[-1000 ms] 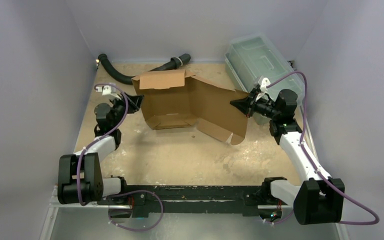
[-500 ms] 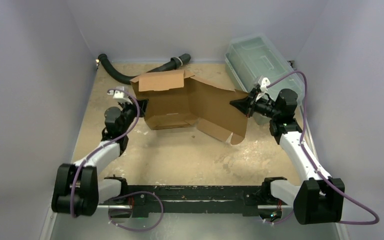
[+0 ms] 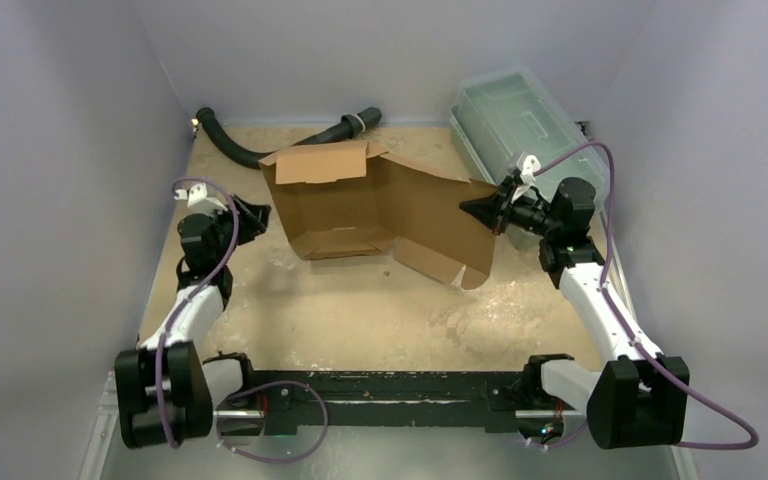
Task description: Fold the paper box
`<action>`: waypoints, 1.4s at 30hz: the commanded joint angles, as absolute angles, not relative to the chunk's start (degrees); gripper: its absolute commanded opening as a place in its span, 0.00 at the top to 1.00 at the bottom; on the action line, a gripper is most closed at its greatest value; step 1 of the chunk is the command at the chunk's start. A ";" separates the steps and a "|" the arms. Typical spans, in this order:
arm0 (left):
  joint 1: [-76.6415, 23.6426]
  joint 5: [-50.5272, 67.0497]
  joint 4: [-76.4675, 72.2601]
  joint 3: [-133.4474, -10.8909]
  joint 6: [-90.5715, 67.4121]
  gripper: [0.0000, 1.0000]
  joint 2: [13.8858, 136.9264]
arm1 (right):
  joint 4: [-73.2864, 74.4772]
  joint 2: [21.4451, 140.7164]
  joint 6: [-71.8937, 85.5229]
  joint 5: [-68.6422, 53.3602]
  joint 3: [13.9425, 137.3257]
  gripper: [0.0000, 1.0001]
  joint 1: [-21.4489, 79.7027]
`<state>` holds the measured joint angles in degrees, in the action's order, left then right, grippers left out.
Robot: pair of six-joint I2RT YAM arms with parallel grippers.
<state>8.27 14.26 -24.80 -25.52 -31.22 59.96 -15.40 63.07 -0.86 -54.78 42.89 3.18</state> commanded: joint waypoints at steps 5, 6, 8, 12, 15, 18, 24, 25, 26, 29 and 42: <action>10.79 34.70 -44.42 -28.49 -40.00 0.45 75.30 | -16.35 63.19 -0.90 -56.11 45.40 1.00 2.91; 10.75 35.30 -47.88 -28.01 -40.88 0.45 75.70 | -16.42 63.19 -0.88 -56.20 45.40 1.00 2.90; 10.77 35.07 -50.96 -27.57 -40.51 0.45 76.13 | -16.44 63.20 -0.88 -56.32 45.41 1.00 2.92; 10.64 34.34 -55.70 -28.31 -39.24 0.45 79.21 | -16.86 63.20 -0.47 -56.74 45.24 1.00 2.90; 10.61 33.99 -56.87 -29.17 -37.23 0.45 81.23 | -16.96 63.06 -0.41 -56.85 45.18 1.00 2.90; 10.26 31.78 -58.36 -28.14 -34.77 0.45 80.47 | -17.05 63.01 -0.35 -56.78 45.18 1.00 2.97; 8.35 29.11 -58.70 -27.42 -33.20 0.56 79.28 | -17.14 63.11 -0.35 -57.00 45.16 1.00 2.95; 7.58 28.61 -58.64 -27.29 -32.79 0.61 79.15 | -17.22 63.11 -0.35 -57.04 45.12 1.00 2.92; 6.72 28.53 -58.31 -27.13 -32.14 0.66 78.84 | -17.23 63.11 -0.36 -57.08 45.14 1.00 2.96; 3.33 26.71 -55.89 -26.63 -28.97 0.86 76.92 | -17.31 63.03 -0.36 -57.21 45.10 1.00 2.90; -9.29 11.03 -48.02 -16.24 -19.73 1.00 57.18 | -17.36 62.23 -0.35 -58.15 45.02 1.00 2.96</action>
<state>-6.02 15.75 -50.61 -15.88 -24.60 59.83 -15.57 63.35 -0.62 -55.40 43.05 2.70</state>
